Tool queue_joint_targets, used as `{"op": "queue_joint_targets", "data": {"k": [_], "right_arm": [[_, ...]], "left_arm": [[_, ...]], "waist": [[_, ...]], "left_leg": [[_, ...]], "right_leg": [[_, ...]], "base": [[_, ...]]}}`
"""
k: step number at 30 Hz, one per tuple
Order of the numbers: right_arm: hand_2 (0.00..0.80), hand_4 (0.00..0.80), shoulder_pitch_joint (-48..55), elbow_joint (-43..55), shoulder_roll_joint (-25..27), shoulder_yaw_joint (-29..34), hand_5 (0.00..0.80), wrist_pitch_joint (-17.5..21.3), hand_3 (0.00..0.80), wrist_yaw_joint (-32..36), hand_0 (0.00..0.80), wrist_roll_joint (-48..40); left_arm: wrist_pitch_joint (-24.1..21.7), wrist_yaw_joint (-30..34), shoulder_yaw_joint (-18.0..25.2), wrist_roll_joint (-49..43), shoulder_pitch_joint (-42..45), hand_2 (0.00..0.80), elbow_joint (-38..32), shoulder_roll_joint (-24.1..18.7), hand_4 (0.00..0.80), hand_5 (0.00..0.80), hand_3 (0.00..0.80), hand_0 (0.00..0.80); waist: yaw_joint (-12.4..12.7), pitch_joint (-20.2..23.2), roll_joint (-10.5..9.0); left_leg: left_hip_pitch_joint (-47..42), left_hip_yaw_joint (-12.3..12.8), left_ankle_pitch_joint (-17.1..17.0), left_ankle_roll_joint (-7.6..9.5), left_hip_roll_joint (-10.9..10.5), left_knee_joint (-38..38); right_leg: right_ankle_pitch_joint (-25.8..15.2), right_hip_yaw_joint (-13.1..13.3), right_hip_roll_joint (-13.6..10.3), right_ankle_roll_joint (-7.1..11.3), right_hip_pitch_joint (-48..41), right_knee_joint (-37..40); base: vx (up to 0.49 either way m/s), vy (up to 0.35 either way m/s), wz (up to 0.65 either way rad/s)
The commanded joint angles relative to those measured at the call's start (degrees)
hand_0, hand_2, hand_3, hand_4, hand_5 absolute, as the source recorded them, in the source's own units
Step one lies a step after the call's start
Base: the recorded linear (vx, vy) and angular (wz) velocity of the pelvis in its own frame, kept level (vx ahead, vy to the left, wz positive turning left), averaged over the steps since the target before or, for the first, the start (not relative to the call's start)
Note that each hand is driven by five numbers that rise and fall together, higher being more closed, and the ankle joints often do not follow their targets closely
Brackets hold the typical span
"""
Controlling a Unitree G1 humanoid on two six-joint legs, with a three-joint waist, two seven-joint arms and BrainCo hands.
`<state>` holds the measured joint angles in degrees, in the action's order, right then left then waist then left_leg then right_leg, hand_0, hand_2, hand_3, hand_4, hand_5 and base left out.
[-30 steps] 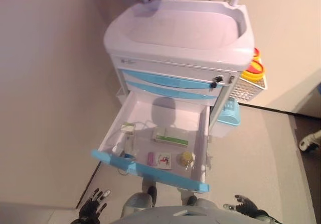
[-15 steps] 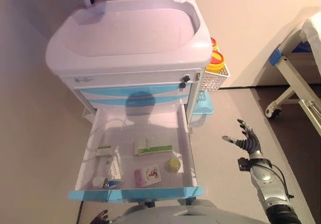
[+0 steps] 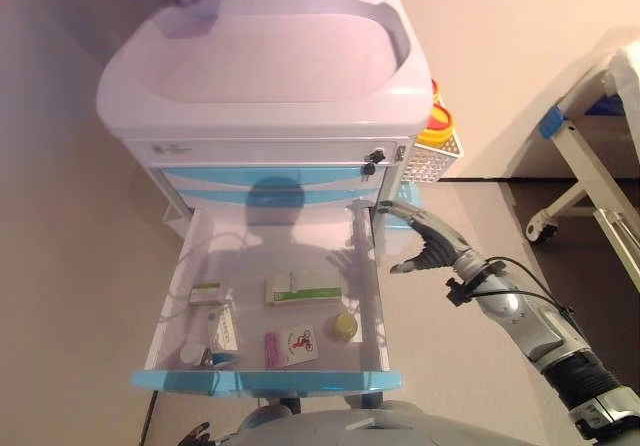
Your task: Open the drawer and pick up the medicine
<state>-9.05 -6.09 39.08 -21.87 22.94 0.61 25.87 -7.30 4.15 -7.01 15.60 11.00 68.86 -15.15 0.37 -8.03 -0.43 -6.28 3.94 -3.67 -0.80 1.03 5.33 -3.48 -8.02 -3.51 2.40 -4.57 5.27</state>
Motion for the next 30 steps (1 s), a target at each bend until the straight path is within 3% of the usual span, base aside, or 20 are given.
{"op": "queue_joint_targets", "data": {"k": [1,7,10,19,30], "right_arm": [[0.0,0.0,-8.53,3.22,-0.3,-4.46,0.0,3.1,0.0,-0.71,0.0,4.57],[0.0,0.0,-15.06,1.63,0.43,-13.77,0.0,2.41,0.0,5.01,0.0,7.75],[0.0,0.0,-16.51,-1.1,-0.39,-17.46,0.0,2.5,0.0,4.14,0.0,11.26],[0.0,0.0,-20.98,-13.91,-2.68,-27.07,0.0,2.29,0.0,-6.89,0.0,28.77],[0.0,0.0,-22.44,-26.28,-2.69,-30.07,0.0,2.43,0.0,-19.82,0.0,41.24]], "left_arm": [[0.97,0.07,-3.67,-2.01,-3.38,0.0,2.03,0.99,0.0,0.0,0.0,0.0],[2.04,0.36,-3.7,-2.39,-4.59,0.0,1.71,-0.44,0.0,0.0,0.0,0.0],[2.67,0.3,-3.66,-3.63,-4.7,0.0,1.64,-0.72,0.0,0.0,0.0,0.0],[5.06,0.64,-5.05,-6.01,-7.5,0.0,1.35,-1.82,0.0,0.0,0.0,0.0],[5.79,1.49,-5.93,-7.01,-8.32,0.0,1.09,-3.01,0.0,0.0,0.0,0.0]], "waist": [[3.66,0.54,-2.05],[6.56,1.02,-2.49],[7.89,1.17,-2.68],[11.24,1.41,-2.89],[13.59,1.64,-2.75]], "left_leg": [[1.19,-0.22,2.91,1.4,-2.19,-0.33],[1.71,-2.5,2.66,1.06,-2.26,-0.33],[2.02,-3.27,2.44,0.8,-2.23,-0.33],[3.33,-5.59,1.78,0.15,-2.15,-0.33],[4.6,-7.74,0.69,-0.39,-1.92,-0.33]], "right_leg": [[1.09,-3.26,-1.77,1.91,-0.66,-2.93],[1.52,-5.65,-1.83,1.71,-1.48,-2.47],[1.51,-7.03,-1.91,1.67,-1.97,-2.0],[1.35,-10.86,-2.02,1.82,-2.54,-1.2],[2.04,-13.62,-1.66,1.57,-2.68,-1.54]], "base": [[0.001,-0.052,0.18],[0.003,-0.045,0.21],[0.008,-0.041,0.27],[0.011,-0.042,0.19],[0.021,-0.041,0.13]]}}
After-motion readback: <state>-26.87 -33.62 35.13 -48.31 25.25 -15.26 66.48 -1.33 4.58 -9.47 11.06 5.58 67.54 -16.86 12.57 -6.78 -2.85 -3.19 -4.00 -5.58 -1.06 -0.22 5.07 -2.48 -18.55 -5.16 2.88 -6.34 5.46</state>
